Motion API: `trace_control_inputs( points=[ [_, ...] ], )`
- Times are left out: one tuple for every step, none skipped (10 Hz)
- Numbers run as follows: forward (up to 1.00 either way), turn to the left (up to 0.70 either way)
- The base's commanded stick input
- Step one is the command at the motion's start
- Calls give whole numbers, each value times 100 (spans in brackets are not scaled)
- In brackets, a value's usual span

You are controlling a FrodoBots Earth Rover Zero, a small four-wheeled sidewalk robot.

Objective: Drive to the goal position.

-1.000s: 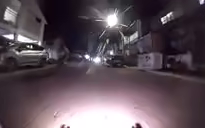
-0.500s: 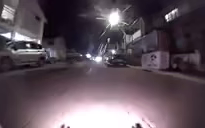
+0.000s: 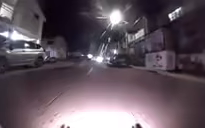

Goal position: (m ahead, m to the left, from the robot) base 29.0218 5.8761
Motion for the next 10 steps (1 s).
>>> trace_control_inputs(
  points=[
    [85, 0],
    [85, 0],
    [85, 0],
    [85, 0],
    [85, 0],
    [85, 0],
    [85, 0],
    [85, 0],
    [85, 0],
    [85, 0]
  ],
)
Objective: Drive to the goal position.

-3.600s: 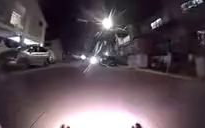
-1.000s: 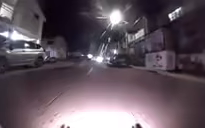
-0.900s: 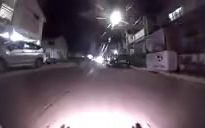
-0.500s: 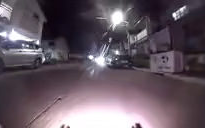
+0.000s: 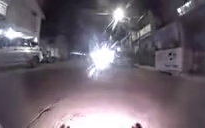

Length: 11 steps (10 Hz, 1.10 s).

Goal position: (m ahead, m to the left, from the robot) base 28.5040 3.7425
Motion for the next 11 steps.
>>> trace_control_inputs(
  points=[
    [85, 0],
    [85, 0],
    [85, 0],
    [85, 0],
    [85, 0],
    [85, 0],
    [85, 0],
    [85, 0],
    [85, 0],
    [85, 0],
    [85, 0]
  ],
)
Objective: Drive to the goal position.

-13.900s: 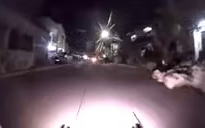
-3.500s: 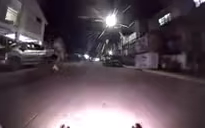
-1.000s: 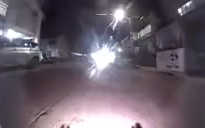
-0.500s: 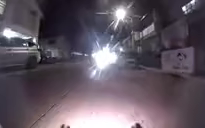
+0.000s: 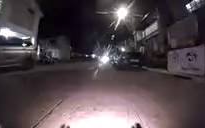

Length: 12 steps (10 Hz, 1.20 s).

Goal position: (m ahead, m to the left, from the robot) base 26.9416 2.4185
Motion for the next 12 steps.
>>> trace_control_inputs(
  points=[
    [85, 0],
    [85, 0],
    [85, 0],
    [85, 0],
    [85, 0],
    [85, 0],
    [85, 0],
    [85, 0],
    [85, 0],
    [85, 0],
    [85, 0],
    [85, 0]
  ],
)
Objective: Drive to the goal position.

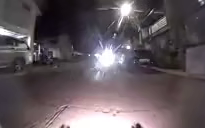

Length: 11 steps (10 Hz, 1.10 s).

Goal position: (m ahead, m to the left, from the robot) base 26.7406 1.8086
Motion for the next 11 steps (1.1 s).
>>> trace_control_inputs(
  points=[
    [85, 0],
    [85, 0],
    [85, 0],
    [85, 0],
    [85, 0],
    [85, 0],
    [85, 0],
    [85, 0],
    [85, 0],
    [85, 0],
    [85, 0]
  ],
)
